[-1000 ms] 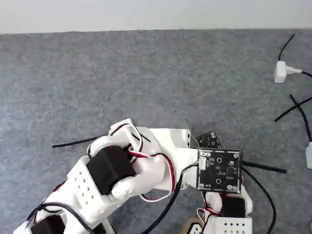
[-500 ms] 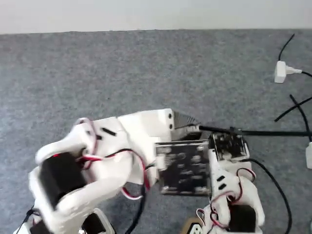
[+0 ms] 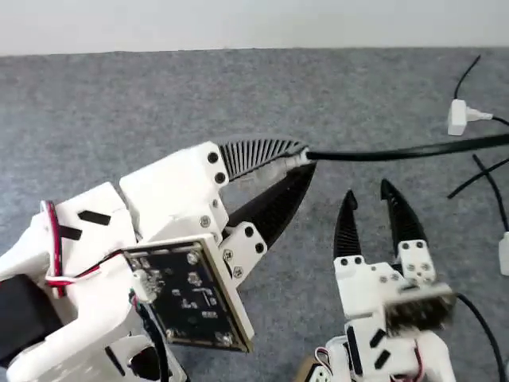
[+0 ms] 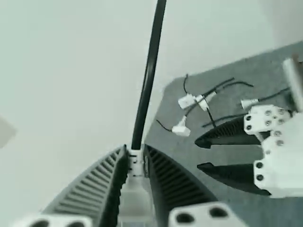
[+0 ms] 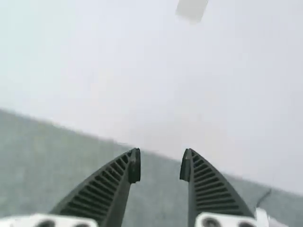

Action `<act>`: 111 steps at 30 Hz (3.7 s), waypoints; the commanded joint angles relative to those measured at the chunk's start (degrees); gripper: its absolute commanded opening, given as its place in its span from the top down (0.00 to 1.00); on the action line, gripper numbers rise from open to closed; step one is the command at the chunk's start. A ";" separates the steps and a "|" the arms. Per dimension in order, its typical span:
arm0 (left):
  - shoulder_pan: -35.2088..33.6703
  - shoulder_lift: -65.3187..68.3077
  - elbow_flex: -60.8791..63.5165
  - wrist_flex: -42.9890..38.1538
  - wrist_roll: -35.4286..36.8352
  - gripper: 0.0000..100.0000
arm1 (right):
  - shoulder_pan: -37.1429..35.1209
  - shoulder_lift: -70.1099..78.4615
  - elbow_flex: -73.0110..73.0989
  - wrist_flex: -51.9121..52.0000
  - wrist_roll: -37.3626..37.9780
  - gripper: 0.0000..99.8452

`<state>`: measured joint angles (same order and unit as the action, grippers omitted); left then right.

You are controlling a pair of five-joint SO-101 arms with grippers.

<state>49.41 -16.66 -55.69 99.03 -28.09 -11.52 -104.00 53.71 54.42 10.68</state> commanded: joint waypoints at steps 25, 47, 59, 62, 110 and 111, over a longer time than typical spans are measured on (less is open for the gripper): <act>-0.18 16.35 -9.45 -24.88 17.67 0.99 | -4.09 0.22 -2.55 -23.16 -4.66 0.84; 7.47 18.29 -8.31 -37.98 24.88 0.99 | -3.56 -0.22 -7.47 -22.64 -4.22 0.84; 11.16 18.46 -7.52 -46.68 11.78 0.99 | -3.91 -0.13 -3.08 -22.81 -4.48 0.84; 14.95 19.52 -6.02 -47.91 7.30 0.99 | -4.00 -0.13 1.05 -24.04 -4.66 0.84; 5.27 20.31 -9.36 -34.99 27.96 0.99 | 8.04 -0.13 0.18 -24.84 -11.87 0.84; 5.27 20.66 -9.27 -34.46 27.96 0.99 | 7.78 -0.13 -1.32 -23.34 -11.78 0.84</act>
<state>55.12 4.35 -63.16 63.60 -0.66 -4.22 -104.09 58.02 28.31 -0.40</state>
